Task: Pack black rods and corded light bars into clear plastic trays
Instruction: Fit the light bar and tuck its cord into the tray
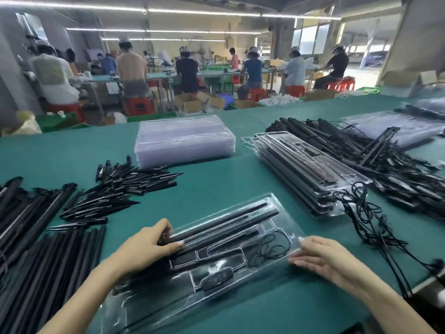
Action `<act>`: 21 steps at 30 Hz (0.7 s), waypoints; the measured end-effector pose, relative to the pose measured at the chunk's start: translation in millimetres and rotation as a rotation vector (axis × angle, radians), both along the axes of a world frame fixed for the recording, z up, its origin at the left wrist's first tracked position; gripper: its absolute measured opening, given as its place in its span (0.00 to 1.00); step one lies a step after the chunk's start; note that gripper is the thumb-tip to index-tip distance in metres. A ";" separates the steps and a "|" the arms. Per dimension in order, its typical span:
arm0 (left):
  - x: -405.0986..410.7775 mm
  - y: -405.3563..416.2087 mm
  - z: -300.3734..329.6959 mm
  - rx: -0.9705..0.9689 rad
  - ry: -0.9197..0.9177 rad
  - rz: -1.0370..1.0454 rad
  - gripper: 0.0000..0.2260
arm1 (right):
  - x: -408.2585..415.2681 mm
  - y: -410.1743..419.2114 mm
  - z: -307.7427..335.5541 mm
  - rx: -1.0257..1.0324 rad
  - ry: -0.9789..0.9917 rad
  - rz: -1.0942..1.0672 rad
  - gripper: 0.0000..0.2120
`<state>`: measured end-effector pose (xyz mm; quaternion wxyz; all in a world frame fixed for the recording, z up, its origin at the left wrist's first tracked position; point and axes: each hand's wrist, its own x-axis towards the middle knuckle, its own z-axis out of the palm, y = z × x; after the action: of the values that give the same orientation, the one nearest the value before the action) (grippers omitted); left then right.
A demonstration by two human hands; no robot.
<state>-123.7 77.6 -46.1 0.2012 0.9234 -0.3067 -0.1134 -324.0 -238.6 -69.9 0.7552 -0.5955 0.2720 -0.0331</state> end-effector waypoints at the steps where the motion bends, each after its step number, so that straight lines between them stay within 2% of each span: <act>1: 2.6 -0.2 7.6 -0.007 0.013 -0.021 0.16 | 4.3 4.0 -1.7 0.048 -0.043 -0.091 0.09; 5: 5.5 -5.7 28.0 0.032 0.041 -0.075 0.16 | 22.3 16.3 -1.1 0.018 -0.119 -0.288 0.09; 10: 4.9 -5.2 50.6 -0.011 0.214 -0.161 0.19 | 40.8 12.2 18.9 0.032 -0.166 -0.332 0.11; 12: -0.7 -7.6 55.5 -0.086 0.361 -0.214 0.19 | 48.2 6.5 35.3 0.095 -0.192 -0.361 0.09; 14: -8.2 -12.6 59.0 -0.272 0.517 -0.205 0.19 | 53.2 4.1 49.4 0.180 -0.237 -0.377 0.14; 17: -11.9 -32.4 67.8 -0.575 0.646 -0.185 0.22 | 46.4 14.7 68.1 0.244 -0.214 -0.198 0.25; 21: -22.2 -89.6 93.6 -0.785 0.697 -0.033 0.14 | 18.0 29.3 91.2 0.208 -0.119 0.280 0.34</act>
<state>-146.0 -12.0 47.5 0.6204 0.6809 -0.2555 -0.2936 -306.0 -209.3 21.3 0.8246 -0.5434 0.1432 0.0653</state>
